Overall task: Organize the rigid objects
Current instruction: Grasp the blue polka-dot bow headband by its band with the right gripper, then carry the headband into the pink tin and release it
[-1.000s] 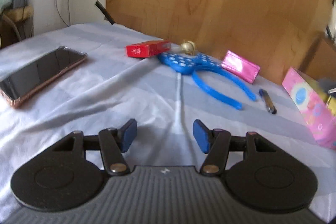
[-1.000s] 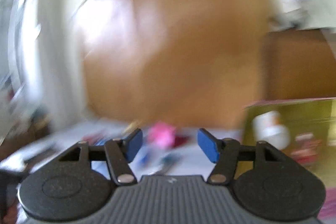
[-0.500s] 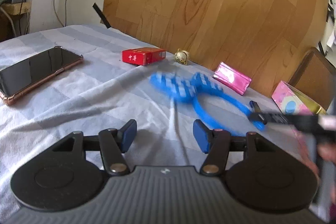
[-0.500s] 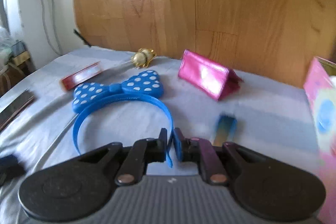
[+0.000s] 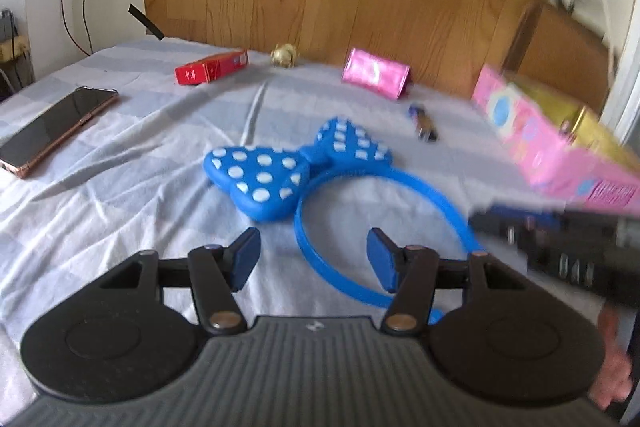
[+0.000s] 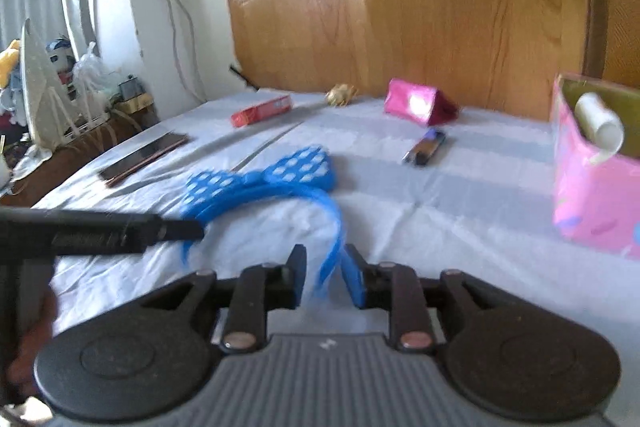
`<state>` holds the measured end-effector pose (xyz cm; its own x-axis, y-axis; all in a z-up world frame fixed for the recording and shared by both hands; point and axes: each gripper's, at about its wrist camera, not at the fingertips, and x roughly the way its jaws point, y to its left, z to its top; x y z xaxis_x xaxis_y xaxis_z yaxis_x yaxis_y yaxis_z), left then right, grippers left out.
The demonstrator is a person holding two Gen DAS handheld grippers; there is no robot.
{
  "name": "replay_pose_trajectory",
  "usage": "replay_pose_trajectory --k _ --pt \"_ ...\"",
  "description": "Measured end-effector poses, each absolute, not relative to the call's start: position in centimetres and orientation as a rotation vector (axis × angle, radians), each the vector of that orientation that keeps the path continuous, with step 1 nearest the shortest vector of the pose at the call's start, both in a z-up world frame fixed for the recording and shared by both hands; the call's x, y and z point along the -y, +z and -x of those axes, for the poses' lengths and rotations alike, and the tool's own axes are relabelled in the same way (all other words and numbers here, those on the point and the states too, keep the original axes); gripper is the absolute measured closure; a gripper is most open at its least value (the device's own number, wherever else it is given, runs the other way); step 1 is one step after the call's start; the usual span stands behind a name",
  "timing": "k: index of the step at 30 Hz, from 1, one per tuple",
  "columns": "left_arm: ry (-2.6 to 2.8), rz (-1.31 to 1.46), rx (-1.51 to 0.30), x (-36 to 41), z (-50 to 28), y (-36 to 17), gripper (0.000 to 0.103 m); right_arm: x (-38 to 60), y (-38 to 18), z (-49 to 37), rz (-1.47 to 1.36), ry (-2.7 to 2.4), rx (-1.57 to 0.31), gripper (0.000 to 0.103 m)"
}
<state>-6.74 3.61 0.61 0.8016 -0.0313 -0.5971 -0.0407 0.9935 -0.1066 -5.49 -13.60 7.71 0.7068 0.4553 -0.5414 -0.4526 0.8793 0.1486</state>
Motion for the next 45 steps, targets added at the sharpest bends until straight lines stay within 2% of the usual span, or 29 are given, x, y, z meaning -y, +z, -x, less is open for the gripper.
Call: replay_pose_trajectory --k 1,2,3,5,9,16,22,29,35,37,38,39,41,45 --pt "0.018 0.102 -0.655 -3.2 6.5 0.4 0.052 13.6 7.7 4.7 -0.028 0.510 -0.613 0.079" --pt "0.030 0.093 -0.675 -3.0 6.1 -0.1 0.066 13.4 7.6 3.9 -0.040 0.525 -0.631 0.079" --pt "0.050 0.069 -0.649 -2.9 6.2 -0.4 0.076 13.2 7.3 3.3 -0.044 0.537 -0.656 0.079" --pt "0.075 0.046 -0.630 -2.5 6.3 -0.7 0.081 12.6 6.5 2.7 -0.052 0.566 -0.686 0.091" --pt "0.046 0.152 -0.591 -2.8 6.4 0.3 0.086 13.2 7.2 4.3 -0.025 0.520 -0.567 0.092" --pt "-0.087 0.077 -0.446 3.1 3.4 6.0 0.087 18.6 10.4 4.8 -0.037 0.372 -0.362 0.093" --pt "-0.276 0.010 -0.384 12.4 -2.2 9.2 0.087 27.2 12.2 2.9 -0.114 0.182 -0.282 0.093" --pt "-0.405 0.012 -0.482 21.7 -8.6 8.0 0.087 36.4 11.8 -0.2 -0.145 -0.022 -0.281 0.094" --pt "-0.426 -0.038 -0.560 26.9 -12.5 6.2 0.087 40.2 9.7 -3.0 -0.240 -0.125 -0.342 0.093" --pt "-0.447 -0.024 -0.604 28.0 -13.5 6.0 0.085 40.8 9.4 -3.3 -0.239 -0.160 -0.331 0.083" --pt "-0.453 -0.012 -0.619 28.2 -13.8 5.9 0.078 41.1 9.3 -3.3 -0.248 -0.170 -0.331 0.065" --pt "-0.451 -0.005 -0.617 28.3 -13.6 5.9 0.066 41.6 9.2 -3.2 -0.268 -0.168 -0.319 0.058" --pt "-0.453 -0.005 -0.581 27.6 -12.7 6.3 0.059 41.7 9.4 -2.2 -0.278 -0.169 -0.280 0.056" --pt "-0.459 0.008 -0.531 24.8 -10.3 7.6 0.059 41.2 9.5 -0.8 -0.250 -0.169 -0.210 0.056"
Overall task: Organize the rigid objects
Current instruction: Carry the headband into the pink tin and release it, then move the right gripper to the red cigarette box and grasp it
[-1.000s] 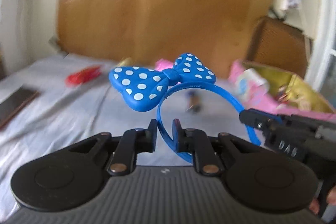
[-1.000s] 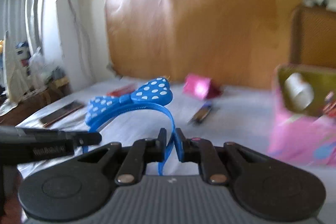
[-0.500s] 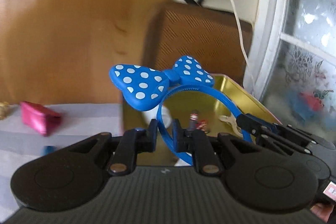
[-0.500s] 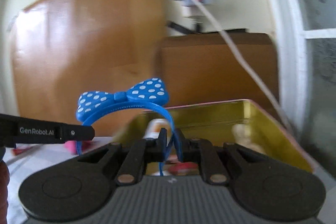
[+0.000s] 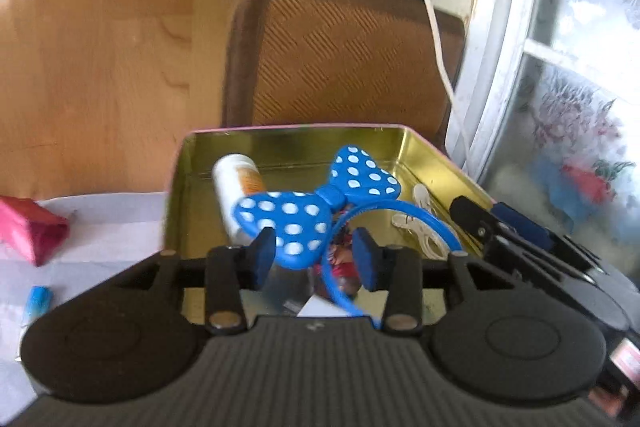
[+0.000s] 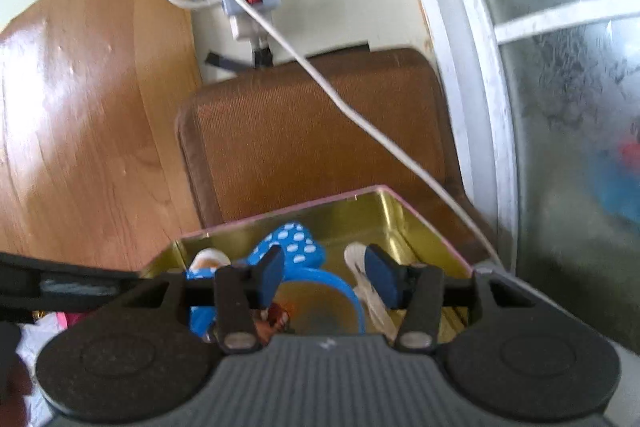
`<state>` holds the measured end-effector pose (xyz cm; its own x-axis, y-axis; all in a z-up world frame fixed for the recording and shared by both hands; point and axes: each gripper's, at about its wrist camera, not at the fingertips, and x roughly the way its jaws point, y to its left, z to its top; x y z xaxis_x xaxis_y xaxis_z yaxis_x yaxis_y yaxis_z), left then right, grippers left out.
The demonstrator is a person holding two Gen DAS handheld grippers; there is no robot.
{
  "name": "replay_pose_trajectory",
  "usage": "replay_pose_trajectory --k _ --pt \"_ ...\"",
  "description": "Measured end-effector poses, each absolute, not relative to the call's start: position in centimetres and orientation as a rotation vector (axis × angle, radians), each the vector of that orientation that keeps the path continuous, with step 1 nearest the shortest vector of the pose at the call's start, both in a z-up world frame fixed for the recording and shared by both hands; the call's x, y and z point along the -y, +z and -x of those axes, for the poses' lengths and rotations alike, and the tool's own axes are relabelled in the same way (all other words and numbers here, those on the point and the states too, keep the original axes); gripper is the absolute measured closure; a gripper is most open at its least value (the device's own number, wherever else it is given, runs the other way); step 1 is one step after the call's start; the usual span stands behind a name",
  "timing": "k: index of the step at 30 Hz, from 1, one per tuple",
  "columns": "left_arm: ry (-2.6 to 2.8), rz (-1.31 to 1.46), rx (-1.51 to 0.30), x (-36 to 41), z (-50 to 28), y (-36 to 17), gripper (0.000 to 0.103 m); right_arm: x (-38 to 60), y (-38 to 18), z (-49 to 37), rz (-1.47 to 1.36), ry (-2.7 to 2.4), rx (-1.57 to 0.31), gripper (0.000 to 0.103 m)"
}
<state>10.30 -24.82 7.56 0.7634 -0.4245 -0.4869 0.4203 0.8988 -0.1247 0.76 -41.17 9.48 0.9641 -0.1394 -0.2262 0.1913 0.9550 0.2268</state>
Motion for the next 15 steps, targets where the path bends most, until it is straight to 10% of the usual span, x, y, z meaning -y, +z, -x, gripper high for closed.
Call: replay_pose_trajectory --k 15 --pt "-0.004 0.122 -0.563 -2.6 -2.1 3.3 0.058 32.4 13.2 2.8 -0.197 0.067 -0.093 0.057"
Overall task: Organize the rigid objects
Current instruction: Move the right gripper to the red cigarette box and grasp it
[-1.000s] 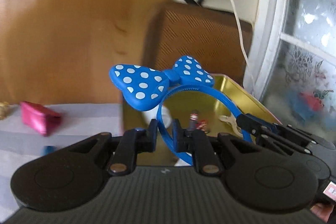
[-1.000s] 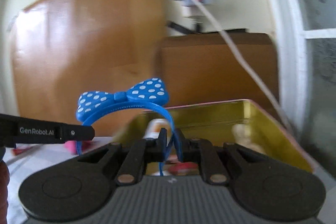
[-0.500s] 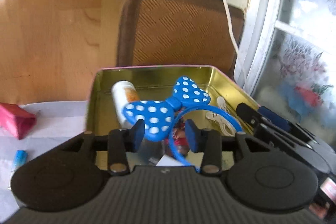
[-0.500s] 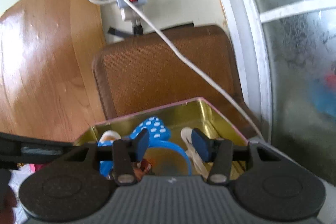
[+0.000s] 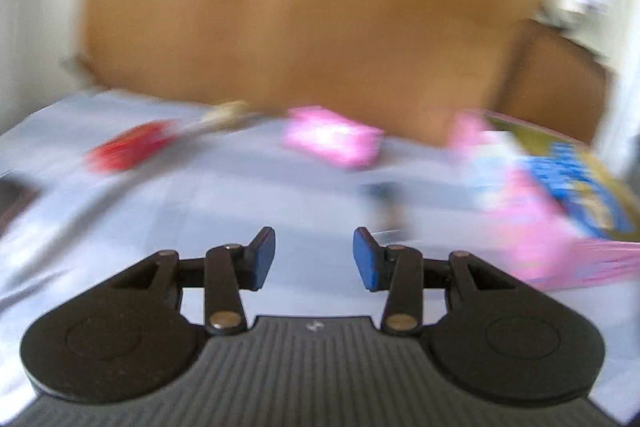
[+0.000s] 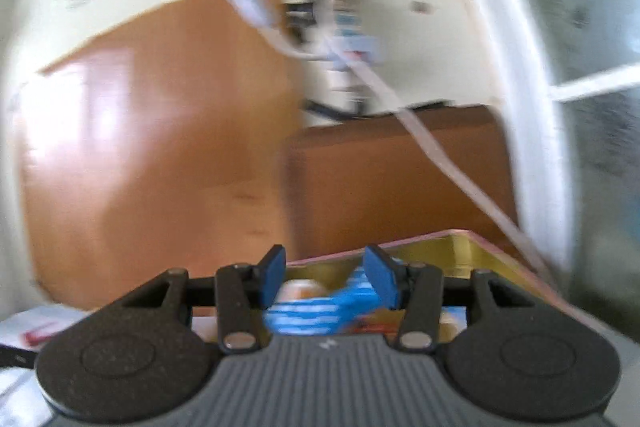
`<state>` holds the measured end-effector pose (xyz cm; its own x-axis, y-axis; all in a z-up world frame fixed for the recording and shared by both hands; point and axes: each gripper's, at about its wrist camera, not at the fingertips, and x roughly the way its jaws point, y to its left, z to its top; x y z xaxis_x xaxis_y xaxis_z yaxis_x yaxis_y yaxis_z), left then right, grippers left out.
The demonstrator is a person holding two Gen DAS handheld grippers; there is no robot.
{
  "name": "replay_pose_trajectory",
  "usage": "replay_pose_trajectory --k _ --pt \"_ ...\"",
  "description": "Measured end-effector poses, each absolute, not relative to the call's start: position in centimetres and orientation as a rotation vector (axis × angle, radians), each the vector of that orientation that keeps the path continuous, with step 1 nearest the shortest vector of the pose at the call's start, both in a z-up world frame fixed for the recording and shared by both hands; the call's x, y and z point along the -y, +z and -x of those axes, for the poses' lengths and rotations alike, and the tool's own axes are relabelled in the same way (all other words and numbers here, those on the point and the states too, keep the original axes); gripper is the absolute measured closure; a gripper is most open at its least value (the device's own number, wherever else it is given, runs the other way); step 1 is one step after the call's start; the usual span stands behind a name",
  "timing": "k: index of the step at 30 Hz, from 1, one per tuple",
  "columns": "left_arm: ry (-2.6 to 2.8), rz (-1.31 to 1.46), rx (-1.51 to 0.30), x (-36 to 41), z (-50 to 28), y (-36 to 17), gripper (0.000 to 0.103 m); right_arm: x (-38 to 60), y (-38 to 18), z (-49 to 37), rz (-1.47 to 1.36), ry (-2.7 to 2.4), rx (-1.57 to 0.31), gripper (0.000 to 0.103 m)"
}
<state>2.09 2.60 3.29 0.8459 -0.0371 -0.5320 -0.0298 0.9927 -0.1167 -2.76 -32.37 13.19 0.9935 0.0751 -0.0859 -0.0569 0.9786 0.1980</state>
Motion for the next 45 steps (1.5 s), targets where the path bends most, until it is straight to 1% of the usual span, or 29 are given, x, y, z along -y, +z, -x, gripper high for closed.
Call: replay_pose_trajectory --k 2,5,10,11,12,14,17,20,22,23,25,26,28,30,32,34,36,39,41,44,45 --pt "0.103 0.116 -0.564 -6.7 -1.4 2.4 0.058 29.2 14.1 2.5 -0.203 0.193 -0.123 0.057" --pt "0.222 0.129 -0.536 -11.8 0.3 1.8 0.058 23.3 14.9 0.6 -0.228 0.411 -0.232 0.057" --pt "0.334 0.183 -0.499 -17.2 2.8 0.0 0.055 11.5 13.9 -4.8 -0.241 0.658 -0.419 0.057" --pt "0.334 0.251 -0.516 -18.2 2.8 -0.3 0.056 9.0 13.6 -6.3 -0.236 0.676 -0.442 0.056" --pt "0.314 0.318 -0.482 -19.0 3.5 -0.2 0.054 6.4 13.2 -7.9 -0.224 0.691 -0.465 0.056" --pt "0.314 0.362 -0.427 -19.6 4.0 0.0 0.052 2.1 12.6 -11.1 -0.197 0.696 -0.506 0.054" --pt "0.267 0.330 -0.430 -19.0 3.3 0.2 0.052 -3.4 11.4 -16.5 -0.162 0.633 -0.560 0.053" --pt "0.250 0.331 -0.426 -19.2 3.0 0.0 0.052 -6.3 9.4 -21.6 -0.162 0.588 -0.646 0.052" --pt "0.248 0.346 -0.407 -19.1 3.2 0.1 0.052 -7.3 7.7 -24.0 -0.171 0.566 -0.707 0.051" --pt "0.249 0.349 -0.399 -19.1 3.7 0.0 0.052 -7.6 6.8 -24.9 -0.185 0.569 -0.733 0.049" --pt "0.242 0.349 -0.392 -19.1 3.6 -0.1 0.049 -8.0 5.5 -26.7 -0.231 0.601 -0.809 0.045" --pt "0.241 0.348 -0.388 -19.0 4.1 -0.1 0.048 -8.1 5.0 -27.2 -0.246 0.614 -0.848 0.045" --pt "0.246 0.348 -0.380 -19.0 4.1 -0.2 0.047 -8.2 4.2 -27.0 -0.240 0.627 -0.897 0.051" --pt "0.247 0.352 -0.376 -19.0 4.2 -0.2 0.047 -8.0 4.1 -26.5 -0.232 0.665 -0.890 0.054" --pt "0.252 0.353 -0.375 -18.9 4.2 -0.2 0.046 -7.5 4.4 -25.7 -0.224 0.692 -0.893 0.064" --pt "0.256 0.352 -0.380 -19.0 4.0 -0.2 0.045 -6.5 5.0 -24.1 -0.198 0.697 -0.874 0.070" --pt "0.258 0.351 -0.384 -19.0 4.0 -0.2 0.042 -5.4 5.4 -22.1 -0.161 0.711 -0.844 0.074" --pt "0.264 0.345 -0.388 -19.0 4.0 -0.2 0.042 -3.7 5.6 -19.2 -0.123 0.741 -0.846 0.076" --pt "0.268 0.343 -0.390 -19.1 3.9 -0.2 0.041 -1.8 5.1 -16.4 -0.127 0.797 -0.855 0.075" --pt "0.280 0.343 -0.385 -19.1 4.2 -0.2 0.035 0.4 5.3 -12.7 -0.131 0.861 -0.786 0.073" --pt "0.286 0.341 -0.384 -19.1 4.2 -0.2 0.034 1.3 5.4 -11.7 -0.128 0.861 -0.760 0.073"
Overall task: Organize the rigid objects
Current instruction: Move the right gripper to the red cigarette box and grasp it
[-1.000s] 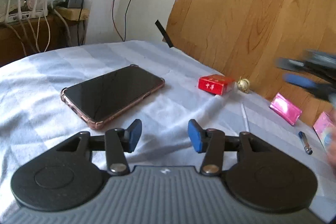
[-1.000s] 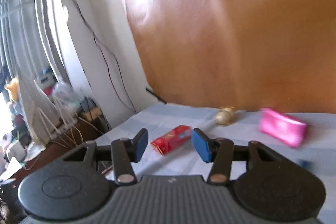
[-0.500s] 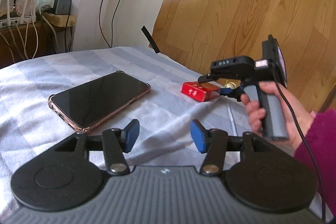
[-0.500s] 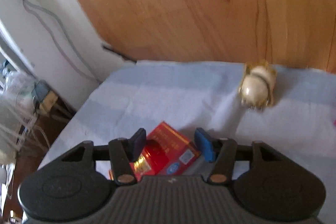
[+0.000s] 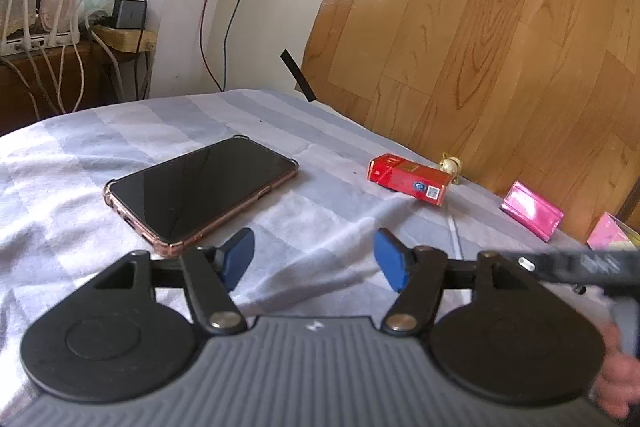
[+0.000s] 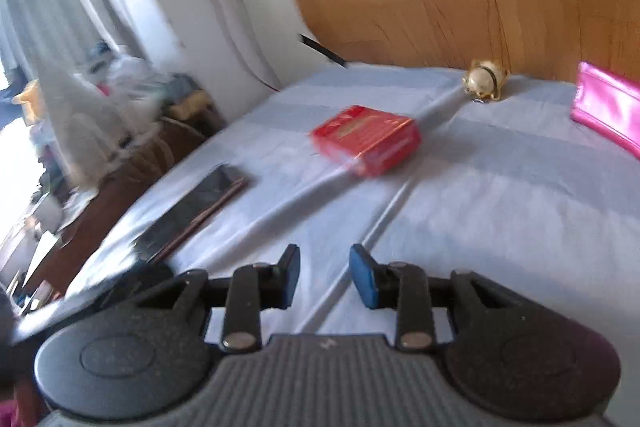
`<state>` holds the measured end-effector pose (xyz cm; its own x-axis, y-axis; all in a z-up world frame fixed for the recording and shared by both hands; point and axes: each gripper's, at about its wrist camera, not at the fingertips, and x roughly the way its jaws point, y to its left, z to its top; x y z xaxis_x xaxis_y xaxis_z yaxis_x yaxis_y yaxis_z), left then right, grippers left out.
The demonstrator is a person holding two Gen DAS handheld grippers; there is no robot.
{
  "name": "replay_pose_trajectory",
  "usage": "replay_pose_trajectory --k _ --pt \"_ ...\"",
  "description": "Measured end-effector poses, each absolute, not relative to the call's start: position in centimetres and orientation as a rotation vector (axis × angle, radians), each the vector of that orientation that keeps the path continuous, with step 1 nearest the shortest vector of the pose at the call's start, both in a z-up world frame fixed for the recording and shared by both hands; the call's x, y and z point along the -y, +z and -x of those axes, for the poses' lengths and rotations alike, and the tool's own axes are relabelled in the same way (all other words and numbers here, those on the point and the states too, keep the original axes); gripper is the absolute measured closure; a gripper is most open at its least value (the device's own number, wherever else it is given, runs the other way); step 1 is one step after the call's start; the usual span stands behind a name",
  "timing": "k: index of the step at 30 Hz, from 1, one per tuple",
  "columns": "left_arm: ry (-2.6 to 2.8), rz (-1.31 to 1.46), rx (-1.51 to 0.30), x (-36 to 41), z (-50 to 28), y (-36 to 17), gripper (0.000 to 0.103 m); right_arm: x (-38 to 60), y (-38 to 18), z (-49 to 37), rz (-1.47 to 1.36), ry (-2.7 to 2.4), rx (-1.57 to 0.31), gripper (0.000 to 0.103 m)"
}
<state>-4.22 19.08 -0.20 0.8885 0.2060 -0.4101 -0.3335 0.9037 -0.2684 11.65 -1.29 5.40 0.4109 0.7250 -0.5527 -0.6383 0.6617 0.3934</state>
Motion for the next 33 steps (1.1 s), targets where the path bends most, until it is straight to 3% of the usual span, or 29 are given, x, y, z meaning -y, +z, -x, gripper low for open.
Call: replay_pose_trajectory --k 2,6,7,9,11,13,16,24,25,26,27,33 --pt "0.300 0.339 -0.389 -19.1 4.3 -0.2 0.034 2.1 5.6 -10.5 -0.089 0.834 -0.711 0.069" --pt "0.318 0.332 -0.405 -19.1 4.1 -0.2 0.034 2.5 7.2 -9.8 0.035 0.802 -0.607 0.050" --pt "0.320 0.331 -0.406 -19.0 4.1 -0.2 0.034 2.4 7.7 -9.7 0.061 0.803 -0.567 0.041" --pt "0.316 0.328 -0.402 -18.9 4.3 -0.1 0.034 2.1 8.4 -9.4 0.108 0.803 -0.504 0.031" --pt "0.313 0.329 -0.400 -18.8 4.4 -0.1 0.034 1.1 8.4 -9.4 0.155 0.827 -0.466 0.008" --pt "0.303 0.335 -0.403 -18.9 4.3 -0.2 0.034 0.0 8.2 -9.7 0.216 0.855 -0.420 0.002" --pt "0.283 0.340 -0.397 -19.0 4.3 -0.2 0.034 -2.8 8.2 -11.4 0.282 0.832 -0.395 0.002" --pt "0.272 0.341 -0.383 -18.9 4.2 -0.2 0.034 -9.3 5.4 -19.8 0.311 0.793 -0.553 0.002" --pt "0.270 0.342 -0.381 -19.0 4.2 -0.2 0.034 -9.9 4.8 -20.5 0.326 0.792 -0.584 0.013" --pt "0.269 0.344 -0.380 -19.0 4.2 -0.2 0.034 -10.4 4.4 -20.9 0.337 0.801 -0.630 0.035" --pt "0.269 0.347 -0.379 -19.0 4.2 -0.2 0.034 -10.3 4.4 -21.0 0.307 0.813 -0.642 0.044" --pt "0.273 0.346 -0.376 -19.0 4.2 -0.2 0.034 -8.4 4.6 -18.1 0.246 0.825 -0.670 0.046"
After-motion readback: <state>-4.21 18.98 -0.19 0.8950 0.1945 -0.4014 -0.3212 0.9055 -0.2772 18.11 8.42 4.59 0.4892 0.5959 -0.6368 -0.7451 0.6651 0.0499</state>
